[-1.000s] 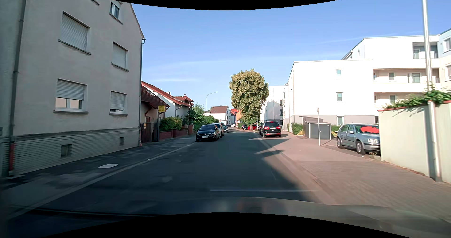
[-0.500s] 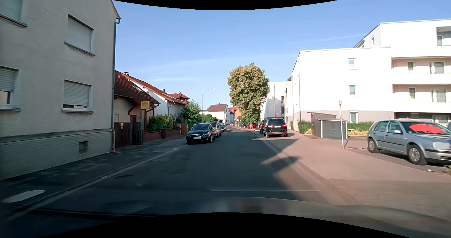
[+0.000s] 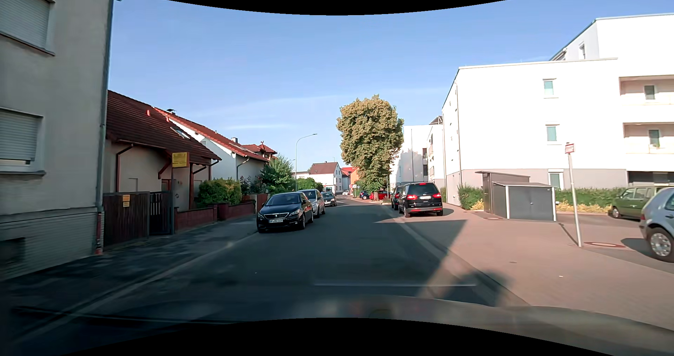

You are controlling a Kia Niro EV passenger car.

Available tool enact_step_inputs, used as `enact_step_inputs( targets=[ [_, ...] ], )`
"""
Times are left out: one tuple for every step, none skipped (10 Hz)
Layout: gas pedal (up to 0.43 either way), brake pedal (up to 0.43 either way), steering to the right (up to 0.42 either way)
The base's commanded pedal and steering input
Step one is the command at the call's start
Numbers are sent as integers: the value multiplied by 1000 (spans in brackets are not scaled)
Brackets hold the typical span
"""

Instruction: Follow the waypoints while adhering to traffic rules and regulations

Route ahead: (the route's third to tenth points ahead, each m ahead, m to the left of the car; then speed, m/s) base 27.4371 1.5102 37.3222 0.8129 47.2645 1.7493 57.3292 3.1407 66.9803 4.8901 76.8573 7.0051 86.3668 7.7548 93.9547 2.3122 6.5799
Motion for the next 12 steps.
enact_step_inputs(
  targets=[
    [39, 0, 4],
    [39, 0, 4],
    [39, 0, 2],
    [39, 0, 1],
    [39, 0, 2],
    [39, 0, 2],
    [39, 0, 2],
    [39, 0, 2],
    [39, 0, 4],
    [47, 0, 5],
    [47, 0, 3],
    [47, 0, 1]
  ],
)
